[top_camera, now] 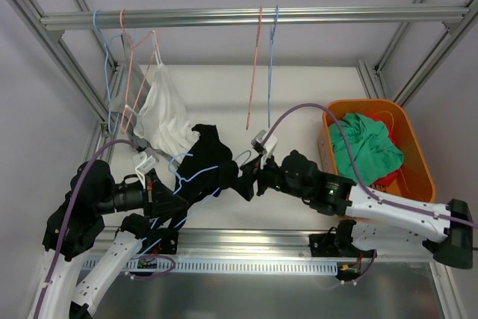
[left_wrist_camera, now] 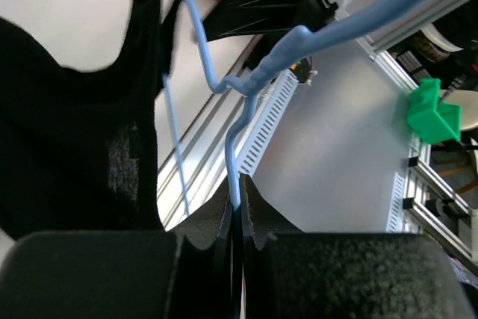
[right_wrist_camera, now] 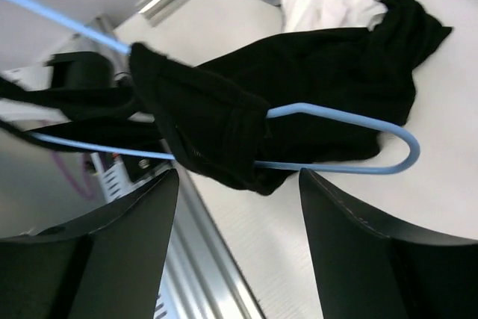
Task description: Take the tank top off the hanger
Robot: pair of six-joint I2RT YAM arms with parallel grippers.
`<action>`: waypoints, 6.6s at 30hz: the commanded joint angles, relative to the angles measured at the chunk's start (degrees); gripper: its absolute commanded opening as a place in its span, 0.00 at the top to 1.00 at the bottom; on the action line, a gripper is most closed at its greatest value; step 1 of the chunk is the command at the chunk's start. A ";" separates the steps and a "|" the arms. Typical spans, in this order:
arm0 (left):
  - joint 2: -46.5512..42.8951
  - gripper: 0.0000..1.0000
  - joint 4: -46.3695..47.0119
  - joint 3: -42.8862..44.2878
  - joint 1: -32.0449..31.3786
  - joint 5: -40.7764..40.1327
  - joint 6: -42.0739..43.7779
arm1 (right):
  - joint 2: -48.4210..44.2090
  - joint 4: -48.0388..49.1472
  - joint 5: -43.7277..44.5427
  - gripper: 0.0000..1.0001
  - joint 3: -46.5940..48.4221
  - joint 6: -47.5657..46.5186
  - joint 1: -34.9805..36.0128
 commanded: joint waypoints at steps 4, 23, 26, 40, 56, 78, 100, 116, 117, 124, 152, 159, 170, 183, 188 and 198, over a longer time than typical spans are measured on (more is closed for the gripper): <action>-0.34 1.00 1.79 -0.01 0.01 6.67 -3.46 | 8.09 6.20 20.10 0.50 6.65 -5.48 5.48; 6.78 1.00 2.31 10.42 0.01 15.54 -0.12 | -22.91 -9.79 45.85 1.00 0.94 -9.61 -2.05; 11.26 1.00 5.81 18.08 0.01 19.14 -3.01 | -24.51 -15.14 44.36 1.00 4.97 -9.79 -5.05; 32.00 1.00 61.17 26.01 -28.80 -4.55 -7.43 | -27.49 -38.36 34.43 1.00 31.16 -10.14 -6.20; 43.61 1.00 132.20 7.55 -36.91 -45.01 2.25 | -12.91 -40.85 7.97 1.00 29.89 -4.35 -6.20; 11.71 1.00 45.49 2.72 -37.00 -71.02 3.40 | -12.47 -26.05 10.25 0.38 -1.25 5.94 -6.20; 64.87 1.00 12.25 62.29 -25.05 -67.07 -4.61 | -17.92 -30.01 14.74 0.01 -1.61 6.91 -7.25; 81.75 1.00 10.75 74.43 -19.68 -61.80 -3.20 | -20.03 -31.59 15.71 0.00 -4.07 7.08 -7.34; 82.02 1.00 10.75 74.35 -19.33 -61.36 -3.37 | -19.86 -31.59 15.53 0.01 -4.16 7.17 -7.34; 78.17 0.93 10.66 70.84 -19.15 -59.77 -4.61 | -15.56 -28.17 14.91 0.01 -6.88 6.30 -7.52; 14.01 0.01 8.91 11.43 -19.24 -76.91 -5.67 | 37.54 -0.93 24.76 0.58 -7.84 13.23 -3.66; 7.14 0.01 9.52 1.40 -19.24 -82.00 -7.76 | 18.15 -4.85 32.46 1.00 -8.12 12.36 2.58; 0.99 0.01 9.61 -0.97 -19.24 -89.65 -9.79 | -18.87 -26.65 43.47 1.00 -2.42 11.22 4.43; 0.37 0.01 9.61 -0.89 -19.24 -90.89 -9.70 | -30.48 -42.73 47.67 1.00 1.11 10.69 4.43; 1.51 0.01 9.61 -0.89 -19.24 -90.09 -9.44 | -28.22 -48.99 53.49 1.00 14.26 4.64 4.43; -1.39 0.01 9.61 -0.98 -19.24 -90.01 -9.88 | -15.55 -51.54 78.03 1.00 34.68 -18.56 -2.31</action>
